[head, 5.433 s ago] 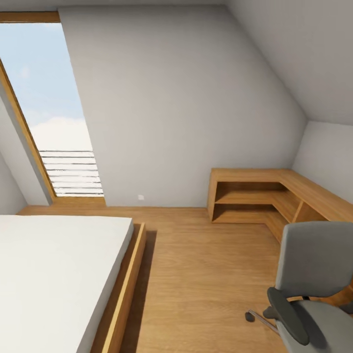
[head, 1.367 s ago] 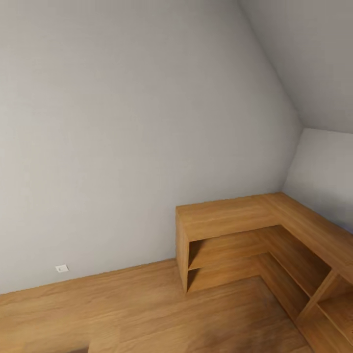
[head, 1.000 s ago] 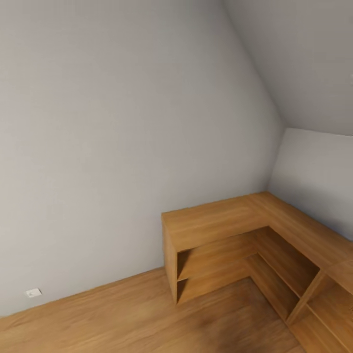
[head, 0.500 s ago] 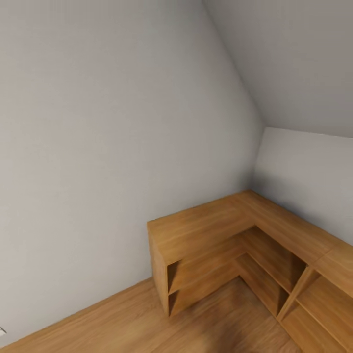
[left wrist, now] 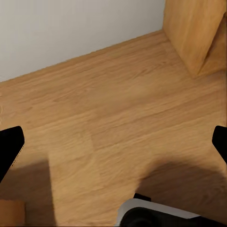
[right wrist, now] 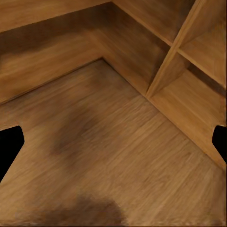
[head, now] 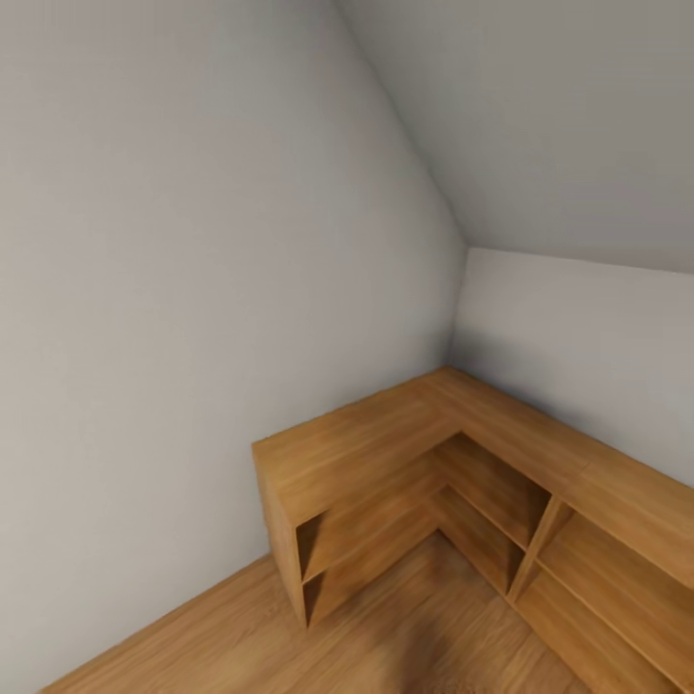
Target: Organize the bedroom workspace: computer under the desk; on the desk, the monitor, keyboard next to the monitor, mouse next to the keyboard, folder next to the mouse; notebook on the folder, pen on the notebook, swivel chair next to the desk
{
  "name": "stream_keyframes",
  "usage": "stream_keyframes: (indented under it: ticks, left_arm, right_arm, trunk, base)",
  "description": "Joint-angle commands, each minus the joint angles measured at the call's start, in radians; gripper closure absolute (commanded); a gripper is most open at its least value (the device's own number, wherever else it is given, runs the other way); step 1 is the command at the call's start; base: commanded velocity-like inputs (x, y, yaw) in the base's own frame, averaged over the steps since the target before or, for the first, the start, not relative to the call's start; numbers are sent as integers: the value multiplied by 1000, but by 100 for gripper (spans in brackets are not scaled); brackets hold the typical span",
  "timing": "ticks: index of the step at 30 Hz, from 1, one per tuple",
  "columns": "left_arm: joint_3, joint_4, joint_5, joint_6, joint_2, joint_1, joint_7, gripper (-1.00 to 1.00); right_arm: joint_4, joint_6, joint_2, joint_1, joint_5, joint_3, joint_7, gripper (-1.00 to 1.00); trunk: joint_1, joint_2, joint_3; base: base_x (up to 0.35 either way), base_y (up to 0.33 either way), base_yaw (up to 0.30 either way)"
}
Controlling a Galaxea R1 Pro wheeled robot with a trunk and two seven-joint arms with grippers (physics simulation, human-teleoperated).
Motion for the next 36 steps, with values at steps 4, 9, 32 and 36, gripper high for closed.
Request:
stream_keyframes:
  ticks: [4, 9, 32, 36]
  left_arm:
    - [-10, 27, 5, 1, 22, 2, 5, -100]
    - [-10, 32, 6, -11, 53, 3, -4, -100]
    - [-9, 32, 5, -30, 41, 2, -10, -100]
    - [-9, 32, 5, -29, 40, 2, -10, -100]
  right_arm:
    - [12, -7, 3, 28, -9, 10, -2, -100]
    - [14, -36, 7, 43, -10, 10, -3, -100]
    - [14, -61, 8, 54, -10, 11, -3, -100]
    - [14, -61, 8, 54, -11, 10, -3, -100]
  trunk:
    - [1, -2, -2]
    - [1, -2, -2]
    - [1, -2, -4]
    - [1, -2, -6]
  base:
    - [0, 0, -274]
    - [0, 0, -273]
    - [217, 92, -273]
    - [185, 175, -272]
